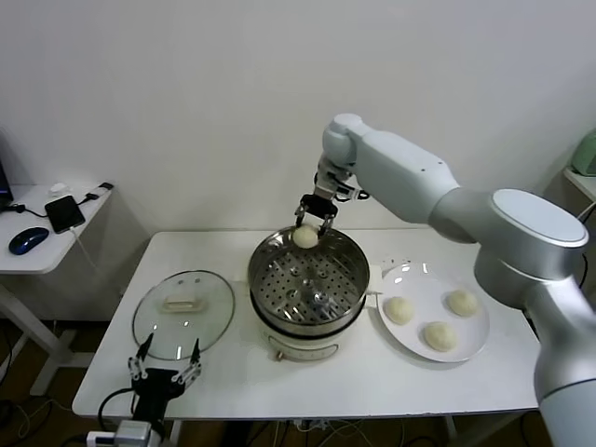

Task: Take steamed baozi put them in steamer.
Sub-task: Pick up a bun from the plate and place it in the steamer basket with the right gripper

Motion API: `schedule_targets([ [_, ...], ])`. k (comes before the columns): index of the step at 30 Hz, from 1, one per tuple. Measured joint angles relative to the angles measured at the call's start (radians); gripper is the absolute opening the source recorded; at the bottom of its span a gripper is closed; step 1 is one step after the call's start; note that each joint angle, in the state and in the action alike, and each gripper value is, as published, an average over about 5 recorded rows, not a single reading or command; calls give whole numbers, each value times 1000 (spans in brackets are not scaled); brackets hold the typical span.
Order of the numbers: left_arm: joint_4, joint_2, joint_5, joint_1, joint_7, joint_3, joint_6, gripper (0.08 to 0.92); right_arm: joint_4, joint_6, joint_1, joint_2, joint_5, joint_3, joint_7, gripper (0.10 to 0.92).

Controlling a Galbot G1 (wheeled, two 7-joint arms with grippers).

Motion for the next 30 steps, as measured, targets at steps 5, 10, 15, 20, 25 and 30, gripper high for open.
schedule_targets([
  [5, 2, -3, 1, -2, 0, 2, 1, 823, -9, 37, -22, 15, -61, -2, 35, 551],
  [10, 6, -6, 1, -6, 1, 4, 1, 823, -21, 53, -45, 27, -104, -1, 62, 551],
  [15, 12, -6, 2, -11, 1, 6, 1, 823, -25, 53, -64, 34, -138, 1, 85, 551],
  [20, 17, -6, 3, -16, 1, 9, 2, 823, -26, 53, -74, 38, -158, -5, 111, 581],
  [25, 21, -6, 3, -18, 1, 11, 2, 823, -21, 53, -76, 33, -153, -14, 120, 711],
  [30, 25, -6, 4, -18, 1, 13, 1, 823, -4, 53, -72, 20, -125, -15, 101, 813],
])
